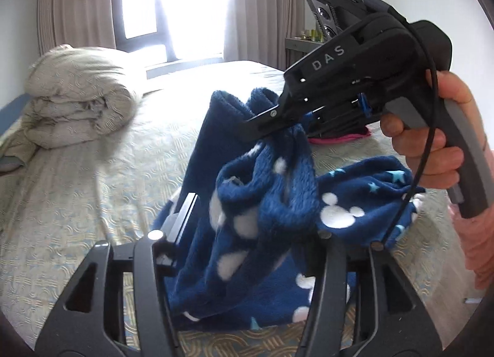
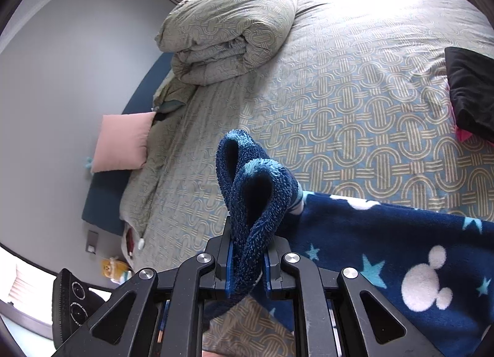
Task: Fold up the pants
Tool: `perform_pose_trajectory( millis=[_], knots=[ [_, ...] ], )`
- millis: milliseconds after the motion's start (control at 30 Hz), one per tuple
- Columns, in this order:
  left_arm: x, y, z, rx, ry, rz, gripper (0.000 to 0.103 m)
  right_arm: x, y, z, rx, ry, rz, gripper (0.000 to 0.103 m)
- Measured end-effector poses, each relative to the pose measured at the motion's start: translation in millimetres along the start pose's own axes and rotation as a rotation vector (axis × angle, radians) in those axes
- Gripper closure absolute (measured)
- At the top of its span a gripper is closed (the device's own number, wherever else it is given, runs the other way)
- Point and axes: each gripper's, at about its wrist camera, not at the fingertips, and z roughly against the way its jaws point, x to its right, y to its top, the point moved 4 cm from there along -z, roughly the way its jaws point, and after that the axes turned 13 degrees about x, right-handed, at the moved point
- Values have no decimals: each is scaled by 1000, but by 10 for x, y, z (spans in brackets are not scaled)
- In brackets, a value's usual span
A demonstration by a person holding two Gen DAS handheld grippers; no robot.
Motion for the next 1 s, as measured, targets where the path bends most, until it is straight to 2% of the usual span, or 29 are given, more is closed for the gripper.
perform_pose_trajectory(
  millis=[200,267,333,467,567,633,700,833,900,967,1000],
  knots=[
    [37,112,-150,6,1,-12,49,-148,21,-54,-6,10,-1,90],
    [14,145,-190,7,-17,16,76,-179,23,-48,-3,8,9,90],
    [23,186,-221,-17,-41,23,77,-183,26,-45,3,-7,18,90],
    [89,219,-209,-28,-32,-66,79,-159,46,-38,4,-5,29,89],
    [21,273,-180,-30,-19,-69,79,-169,41,-5,27,-3,61,79],
    [-93,305,-170,-29,6,-64,79,-101,34,100,85,-6,57,50],
    [-249,345,-158,-31,31,-39,79,4,-5,221,139,9,47,43],
    [-534,474,-112,-27,78,26,80,491,-237,409,187,-24,-45,43],
    [-632,533,-84,-19,76,58,80,727,-411,352,171,-75,-80,45],
    [-681,588,-57,-10,78,77,80,907,-649,57,89,-103,-117,64],
    [-699,623,-31,-1,84,81,80,927,-728,-89,44,-96,-126,79]
  ],
)
